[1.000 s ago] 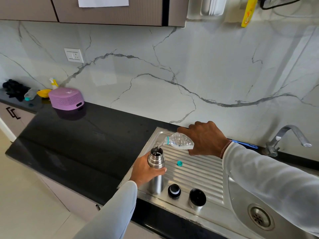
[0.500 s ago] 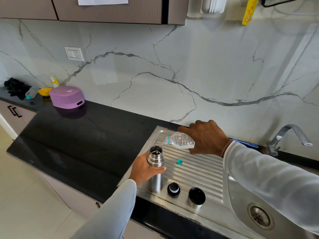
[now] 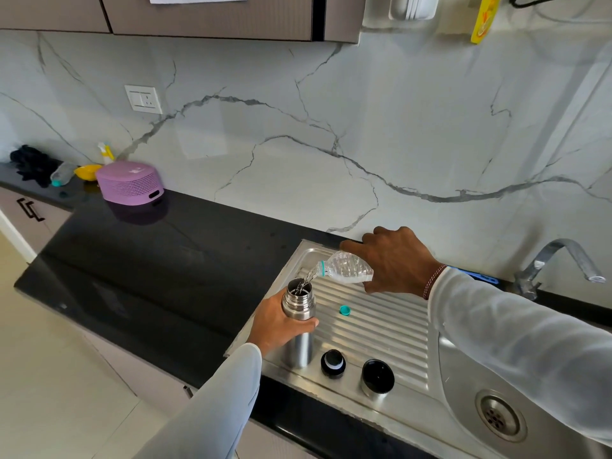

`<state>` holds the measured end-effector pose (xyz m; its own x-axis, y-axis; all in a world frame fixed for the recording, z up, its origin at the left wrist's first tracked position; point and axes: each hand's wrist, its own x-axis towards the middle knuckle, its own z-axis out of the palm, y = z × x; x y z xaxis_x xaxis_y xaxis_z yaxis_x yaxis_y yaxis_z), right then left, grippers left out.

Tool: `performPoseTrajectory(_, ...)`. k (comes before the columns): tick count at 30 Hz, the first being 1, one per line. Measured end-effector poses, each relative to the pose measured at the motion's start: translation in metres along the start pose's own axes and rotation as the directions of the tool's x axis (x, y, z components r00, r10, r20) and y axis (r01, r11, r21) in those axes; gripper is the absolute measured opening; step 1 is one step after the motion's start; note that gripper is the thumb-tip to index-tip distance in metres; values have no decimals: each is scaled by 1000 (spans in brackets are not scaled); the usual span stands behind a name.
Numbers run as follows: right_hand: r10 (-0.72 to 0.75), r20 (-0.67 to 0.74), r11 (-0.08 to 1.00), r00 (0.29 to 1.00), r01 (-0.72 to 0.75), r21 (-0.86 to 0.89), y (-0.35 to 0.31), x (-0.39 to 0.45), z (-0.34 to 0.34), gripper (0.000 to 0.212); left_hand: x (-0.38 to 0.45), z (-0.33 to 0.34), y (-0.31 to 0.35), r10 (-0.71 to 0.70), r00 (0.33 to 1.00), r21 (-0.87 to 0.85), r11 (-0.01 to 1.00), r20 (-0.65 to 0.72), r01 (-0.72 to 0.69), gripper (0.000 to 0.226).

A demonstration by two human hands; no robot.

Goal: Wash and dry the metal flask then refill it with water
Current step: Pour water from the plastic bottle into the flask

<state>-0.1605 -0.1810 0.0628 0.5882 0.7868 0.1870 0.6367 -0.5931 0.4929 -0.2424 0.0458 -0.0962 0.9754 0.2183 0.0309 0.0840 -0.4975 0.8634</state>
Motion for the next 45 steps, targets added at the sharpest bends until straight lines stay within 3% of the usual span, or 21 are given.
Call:
performPoseTrajectory(20, -12, -17, 999, 1000, 12, -38, -1, 3, -8, 75, -1, 0, -1, 3, 1000, 18, 1000, 6, -3, 45)
performPoseTrajectory(27, -47, 57, 994, 997, 52, -92, -1, 3, -9, 75, -3, 0, 2, -6, 1000, -3, 1000, -1, 6, 44)
performPoseTrajectory(45, -42, 12, 997, 999, 42, -70, 0, 6, -13, 75, -4, 0, 0, -6, 1000, -10, 1000, -3, 6, 46)
